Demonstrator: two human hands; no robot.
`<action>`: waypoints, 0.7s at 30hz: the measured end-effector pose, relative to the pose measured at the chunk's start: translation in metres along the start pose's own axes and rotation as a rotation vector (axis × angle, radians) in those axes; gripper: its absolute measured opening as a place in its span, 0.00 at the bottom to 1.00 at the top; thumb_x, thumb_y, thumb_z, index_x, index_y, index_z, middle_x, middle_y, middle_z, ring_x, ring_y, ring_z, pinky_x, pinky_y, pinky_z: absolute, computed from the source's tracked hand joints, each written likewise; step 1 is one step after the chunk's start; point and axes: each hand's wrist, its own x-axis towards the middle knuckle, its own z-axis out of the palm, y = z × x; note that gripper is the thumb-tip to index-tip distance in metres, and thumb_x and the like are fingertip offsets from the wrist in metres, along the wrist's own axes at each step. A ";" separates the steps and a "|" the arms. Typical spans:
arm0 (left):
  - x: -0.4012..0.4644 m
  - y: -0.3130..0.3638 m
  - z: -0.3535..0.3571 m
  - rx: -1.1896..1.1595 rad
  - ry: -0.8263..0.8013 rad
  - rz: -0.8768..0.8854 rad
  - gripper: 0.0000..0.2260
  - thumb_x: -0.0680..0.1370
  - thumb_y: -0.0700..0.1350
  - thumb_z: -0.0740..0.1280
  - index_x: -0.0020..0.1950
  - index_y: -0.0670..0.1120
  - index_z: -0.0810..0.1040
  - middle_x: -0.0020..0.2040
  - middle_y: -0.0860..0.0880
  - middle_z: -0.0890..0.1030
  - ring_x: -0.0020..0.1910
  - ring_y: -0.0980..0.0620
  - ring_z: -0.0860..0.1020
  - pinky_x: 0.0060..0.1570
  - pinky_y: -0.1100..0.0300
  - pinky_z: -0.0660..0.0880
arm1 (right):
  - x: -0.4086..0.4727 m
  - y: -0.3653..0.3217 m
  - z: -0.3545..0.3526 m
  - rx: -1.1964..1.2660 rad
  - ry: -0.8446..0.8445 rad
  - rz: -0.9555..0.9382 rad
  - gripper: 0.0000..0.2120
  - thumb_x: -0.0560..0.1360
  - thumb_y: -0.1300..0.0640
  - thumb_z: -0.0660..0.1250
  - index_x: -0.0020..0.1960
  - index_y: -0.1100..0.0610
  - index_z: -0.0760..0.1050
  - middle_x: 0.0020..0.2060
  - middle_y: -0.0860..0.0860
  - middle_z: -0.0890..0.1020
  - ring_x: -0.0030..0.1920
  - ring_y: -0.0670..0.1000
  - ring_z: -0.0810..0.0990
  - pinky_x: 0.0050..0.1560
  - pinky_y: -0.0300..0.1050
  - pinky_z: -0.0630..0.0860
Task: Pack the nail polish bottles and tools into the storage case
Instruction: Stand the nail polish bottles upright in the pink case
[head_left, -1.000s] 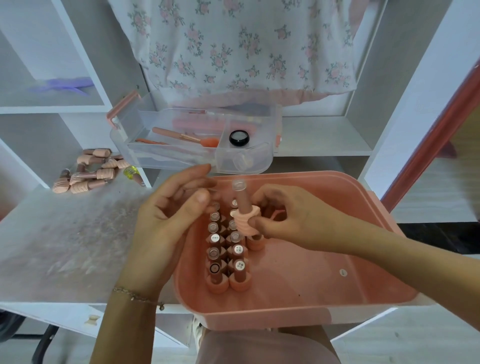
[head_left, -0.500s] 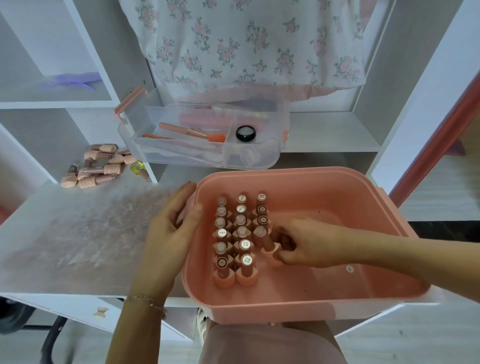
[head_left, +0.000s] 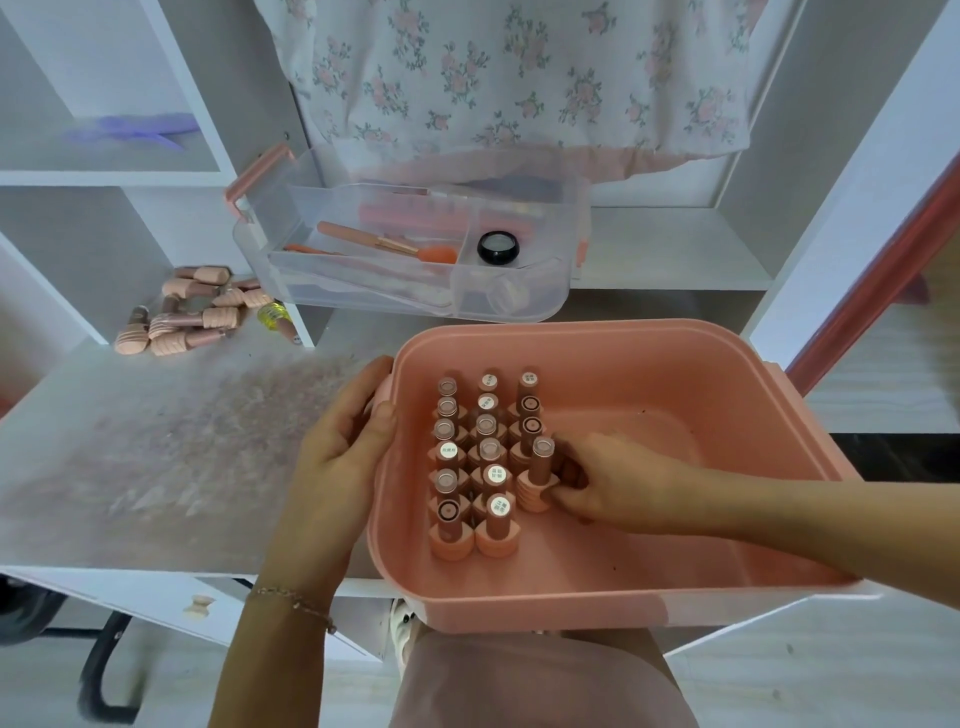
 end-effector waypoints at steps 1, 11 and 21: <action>0.000 0.000 0.000 -0.004 0.004 -0.002 0.15 0.78 0.42 0.61 0.64 0.53 0.73 0.57 0.57 0.79 0.58 0.57 0.77 0.58 0.57 0.72 | 0.001 0.000 0.001 -0.005 0.014 -0.002 0.03 0.71 0.59 0.64 0.44 0.57 0.72 0.40 0.54 0.81 0.37 0.50 0.74 0.35 0.37 0.64; 0.001 -0.002 -0.002 0.011 -0.021 0.009 0.17 0.78 0.43 0.61 0.67 0.50 0.72 0.59 0.56 0.78 0.58 0.57 0.77 0.58 0.58 0.73 | 0.004 0.004 0.006 -0.044 0.097 -0.012 0.02 0.71 0.59 0.64 0.42 0.57 0.73 0.40 0.56 0.82 0.42 0.56 0.77 0.34 0.35 0.61; 0.002 -0.005 -0.002 0.015 -0.028 0.032 0.17 0.77 0.44 0.62 0.66 0.51 0.73 0.52 0.59 0.81 0.52 0.62 0.79 0.50 0.64 0.75 | 0.002 0.004 0.006 0.025 0.118 0.009 0.10 0.69 0.60 0.67 0.35 0.50 0.67 0.27 0.40 0.71 0.32 0.44 0.69 0.31 0.23 0.65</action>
